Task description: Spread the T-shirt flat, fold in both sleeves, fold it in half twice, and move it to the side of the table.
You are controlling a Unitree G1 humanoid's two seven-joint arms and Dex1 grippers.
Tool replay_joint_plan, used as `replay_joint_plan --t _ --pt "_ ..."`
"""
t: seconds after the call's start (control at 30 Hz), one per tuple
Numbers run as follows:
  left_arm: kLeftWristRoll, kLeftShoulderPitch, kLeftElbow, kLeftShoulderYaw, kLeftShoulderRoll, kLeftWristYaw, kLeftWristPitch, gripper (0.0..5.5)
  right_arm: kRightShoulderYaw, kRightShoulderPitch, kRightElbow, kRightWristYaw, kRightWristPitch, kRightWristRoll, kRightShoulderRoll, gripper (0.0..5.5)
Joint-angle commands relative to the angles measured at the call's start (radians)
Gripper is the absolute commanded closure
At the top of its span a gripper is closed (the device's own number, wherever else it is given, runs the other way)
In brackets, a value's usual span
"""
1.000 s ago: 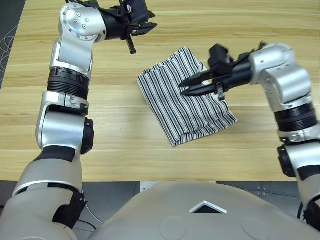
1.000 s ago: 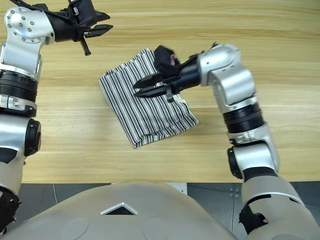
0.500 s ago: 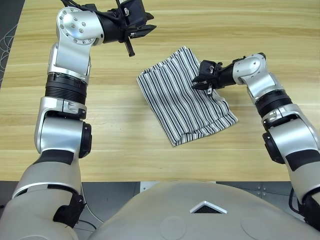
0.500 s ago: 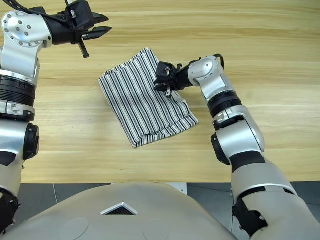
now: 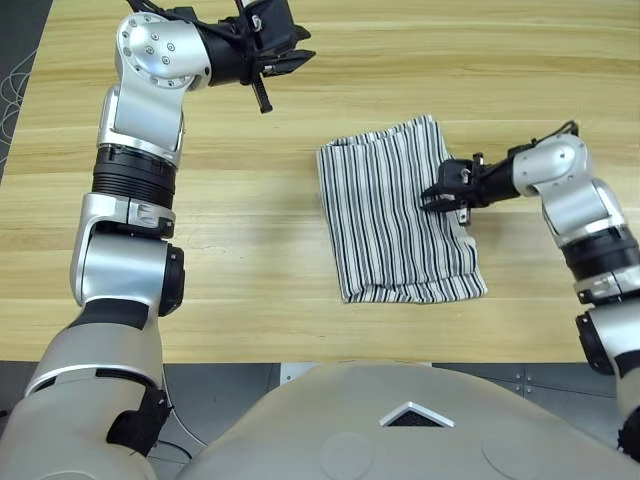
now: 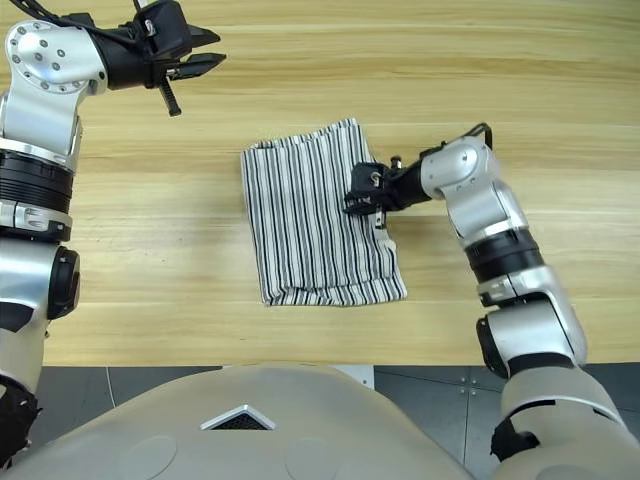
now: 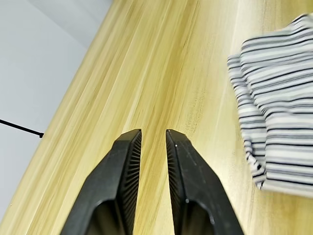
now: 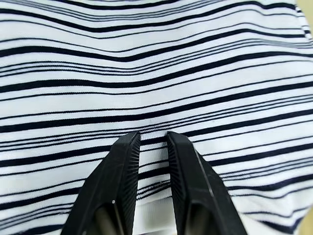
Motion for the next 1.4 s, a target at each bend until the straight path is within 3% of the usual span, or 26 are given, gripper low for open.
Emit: replay_joint_plan --t 0.03,0.23,0.3,0.43,0.6,0.7,1.0,1.2,1.4 --pt "0.001 0.011 -0.003 0.003 0.01 0.0 0.0 4.58 -0.076 -0.009 -0.067 -0.059 0.109 0.062 0.033 4.49" --pt "-0.024 0.006 0.007 0.046 -0.009 0.069 -0.048 4.58 -0.31 -0.192 -0.065 -0.14 0.203 0.251 0.056 4.49" --pt "0.0 0.074 -0.034 0.036 0.024 0.085 -0.11 4.38 -0.343 -0.139 -0.056 -0.078 0.059 0.262 -0.024 4.43" --pt "0.168 0.411 -0.308 -0.067 0.265 0.048 -0.475 3.84 -0.288 0.123 0.05 -0.072 -0.578 0.033 -0.295 3.8" --pt "0.292 0.583 -0.446 -0.065 0.416 0.092 -0.683 3.04 -0.309 0.226 0.084 -0.034 -0.869 0.038 -0.408 2.87" --pt "0.377 0.565 -0.43 -0.055 0.407 0.184 -0.76 2.77 -0.261 0.249 0.05 -0.046 -0.929 -0.009 -0.406 2.67" --pt "0.473 0.424 -0.251 -0.177 0.268 0.333 -0.941 2.77 -0.129 0.253 0.039 -0.112 -1.07 -0.148 -0.397 2.67" --pt "0.312 0.506 -0.269 -0.299 0.271 0.251 -0.959 2.77 -0.079 0.249 0.006 -0.128 -1.075 -0.158 -0.403 2.67" --pt "0.183 0.566 -0.33 -0.346 0.298 0.164 -0.908 2.77 -0.049 0.275 -0.037 -0.139 -1.066 -0.142 -0.403 2.67"
